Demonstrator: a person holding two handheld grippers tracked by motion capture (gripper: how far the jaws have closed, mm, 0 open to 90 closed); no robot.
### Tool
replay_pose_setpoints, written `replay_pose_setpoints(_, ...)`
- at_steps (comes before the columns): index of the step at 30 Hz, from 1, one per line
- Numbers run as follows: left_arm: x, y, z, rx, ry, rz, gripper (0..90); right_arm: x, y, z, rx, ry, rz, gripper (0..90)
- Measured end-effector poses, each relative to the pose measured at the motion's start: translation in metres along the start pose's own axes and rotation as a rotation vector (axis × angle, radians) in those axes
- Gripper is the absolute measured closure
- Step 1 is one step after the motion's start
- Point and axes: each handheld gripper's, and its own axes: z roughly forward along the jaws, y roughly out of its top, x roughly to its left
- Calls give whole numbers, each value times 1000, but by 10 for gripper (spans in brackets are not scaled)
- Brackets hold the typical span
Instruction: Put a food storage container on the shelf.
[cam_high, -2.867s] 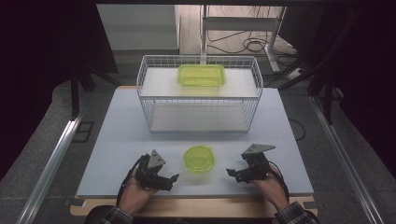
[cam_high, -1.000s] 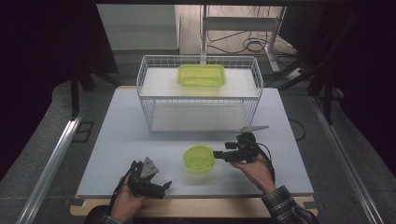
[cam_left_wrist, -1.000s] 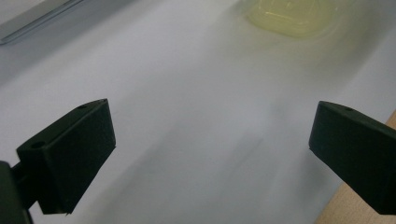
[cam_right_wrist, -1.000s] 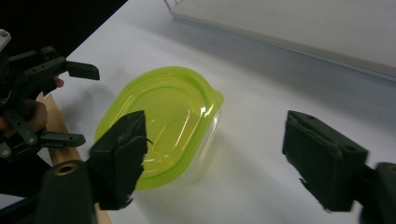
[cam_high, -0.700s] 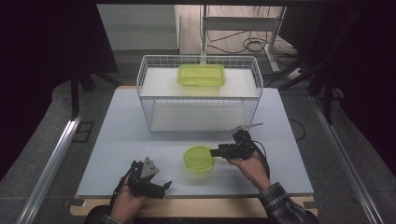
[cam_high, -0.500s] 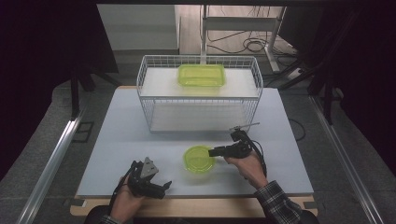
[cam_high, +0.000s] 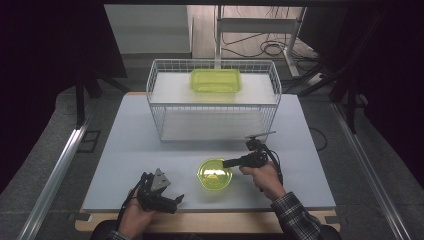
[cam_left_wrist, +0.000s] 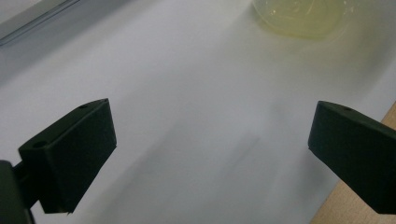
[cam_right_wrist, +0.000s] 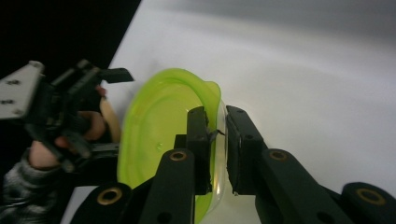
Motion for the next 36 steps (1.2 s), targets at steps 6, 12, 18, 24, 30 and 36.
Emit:
replay_pose_setpoints(6,0,0,0,0,0,1,7,5,2,-5,-8,-10,-13,812)
replay_pose_setpoints(12,0,0,0,-1,2,0,7,10,6,-13,-33,12,-21,814)
replay_pose_setpoints(18,0,0,0,-3,3,-3,7,16,10,-21,-55,23,-32,814)
replay_pose_setpoints(24,1,0,0,-3,3,-4,7,22,15,-29,-78,33,-39,815)
replay_pose_setpoints(30,1,0,-1,-7,3,-8,6,29,22,-39,-107,51,-44,815)
replay_pose_setpoints(36,1,0,-1,-5,2,-6,6,36,30,-53,-140,60,-50,816)
